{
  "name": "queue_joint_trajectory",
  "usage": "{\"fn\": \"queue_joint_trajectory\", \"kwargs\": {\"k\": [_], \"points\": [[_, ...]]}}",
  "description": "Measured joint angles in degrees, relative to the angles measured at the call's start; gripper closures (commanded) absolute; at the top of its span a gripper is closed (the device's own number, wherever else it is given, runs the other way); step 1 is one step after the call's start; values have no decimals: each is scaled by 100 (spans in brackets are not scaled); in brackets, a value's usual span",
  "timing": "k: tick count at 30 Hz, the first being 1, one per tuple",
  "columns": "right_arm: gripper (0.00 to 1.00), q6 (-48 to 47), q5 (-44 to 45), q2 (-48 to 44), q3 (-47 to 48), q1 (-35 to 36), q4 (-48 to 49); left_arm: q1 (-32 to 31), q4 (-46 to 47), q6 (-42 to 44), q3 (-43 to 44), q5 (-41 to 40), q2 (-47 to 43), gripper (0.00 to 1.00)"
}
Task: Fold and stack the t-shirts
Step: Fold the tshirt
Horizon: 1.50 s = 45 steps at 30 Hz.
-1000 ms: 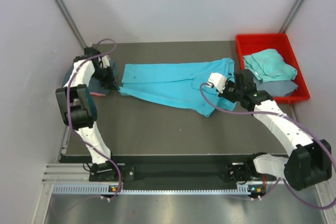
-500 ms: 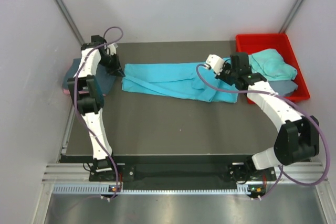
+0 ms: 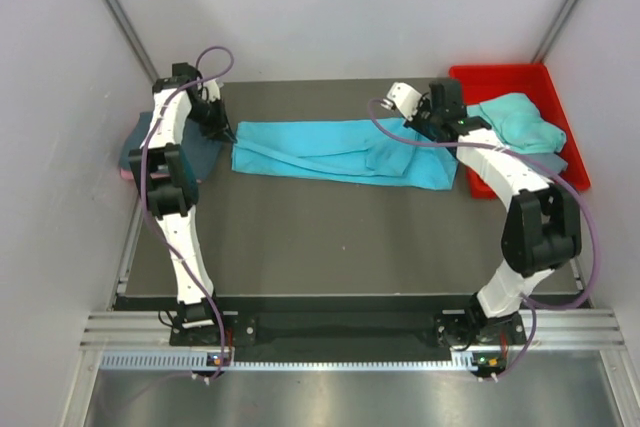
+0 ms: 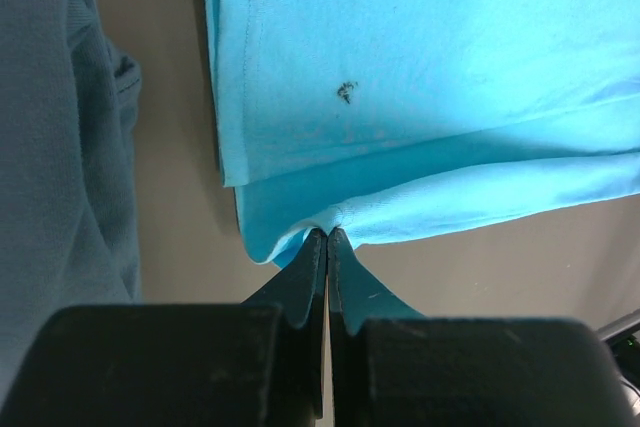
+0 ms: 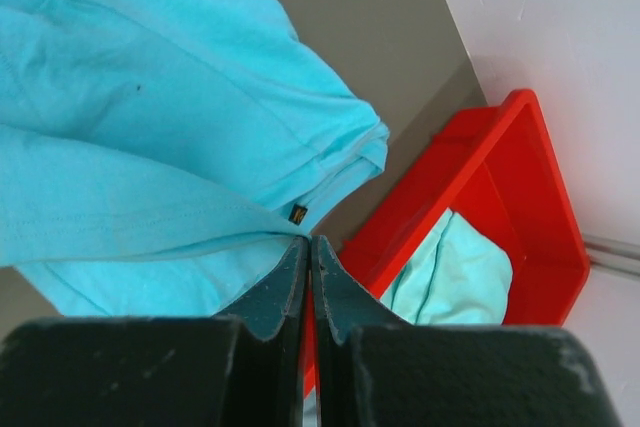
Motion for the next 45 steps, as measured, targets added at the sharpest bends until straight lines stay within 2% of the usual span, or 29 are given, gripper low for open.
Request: {"fn": "queue_joint_trajectory", "kwargs": {"k": [27,30,32,41,42,44,45], "points": [[100,129,501,2048,1921,-232,619,-24,114,57,479,-627,79,100],[100,151,516,2277,2168,-229,667,-79,155,107,601,-713,170,98],[100,149,527,2461,2321,-223,693,-122,210,127,702,-787,278,94],[100,146,726,3182,2601,-219,907,-199,365,127,922,-1239,767,93],[100,144,763,3241,2603,-216,920,-201,378,127,927,-1276,796,91],[96,146,846,3294,2601,-208,942,-208,396,144,931,-1388,824,63],[77,146,907,3305,2603,-205,966,-210,402,131,931,-1458,826,48]]}}
